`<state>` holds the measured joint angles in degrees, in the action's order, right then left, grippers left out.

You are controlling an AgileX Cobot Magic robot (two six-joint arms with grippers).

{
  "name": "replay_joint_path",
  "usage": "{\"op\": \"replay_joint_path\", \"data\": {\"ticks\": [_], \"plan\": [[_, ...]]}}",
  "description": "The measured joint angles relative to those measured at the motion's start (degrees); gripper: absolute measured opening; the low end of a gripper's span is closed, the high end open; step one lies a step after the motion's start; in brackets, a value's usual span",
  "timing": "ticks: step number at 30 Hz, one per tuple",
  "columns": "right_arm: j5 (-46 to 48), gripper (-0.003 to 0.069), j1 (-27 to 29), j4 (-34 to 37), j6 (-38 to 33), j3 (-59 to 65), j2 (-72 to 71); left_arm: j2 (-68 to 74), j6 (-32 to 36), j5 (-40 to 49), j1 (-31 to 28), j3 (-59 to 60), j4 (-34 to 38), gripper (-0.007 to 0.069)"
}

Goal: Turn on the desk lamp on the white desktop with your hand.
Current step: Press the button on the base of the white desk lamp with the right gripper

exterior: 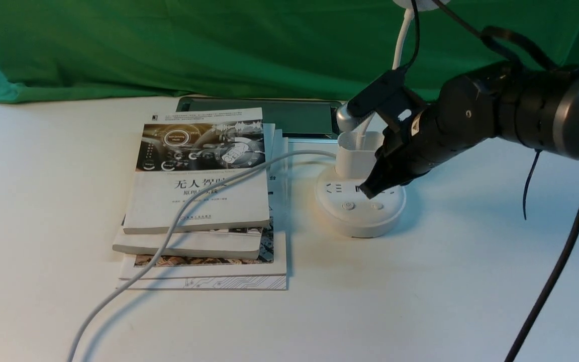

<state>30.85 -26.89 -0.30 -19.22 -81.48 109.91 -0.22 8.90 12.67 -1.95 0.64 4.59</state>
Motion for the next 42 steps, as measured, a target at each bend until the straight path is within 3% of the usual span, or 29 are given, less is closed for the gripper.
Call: {"op": "replay_joint_path", "data": {"ticks": [42], "plan": [[0.3,0.0040,0.0,1.9,0.2,-1.3,7.7,0.0,0.0,0.0,0.0,0.0,0.0,0.0021]]}}
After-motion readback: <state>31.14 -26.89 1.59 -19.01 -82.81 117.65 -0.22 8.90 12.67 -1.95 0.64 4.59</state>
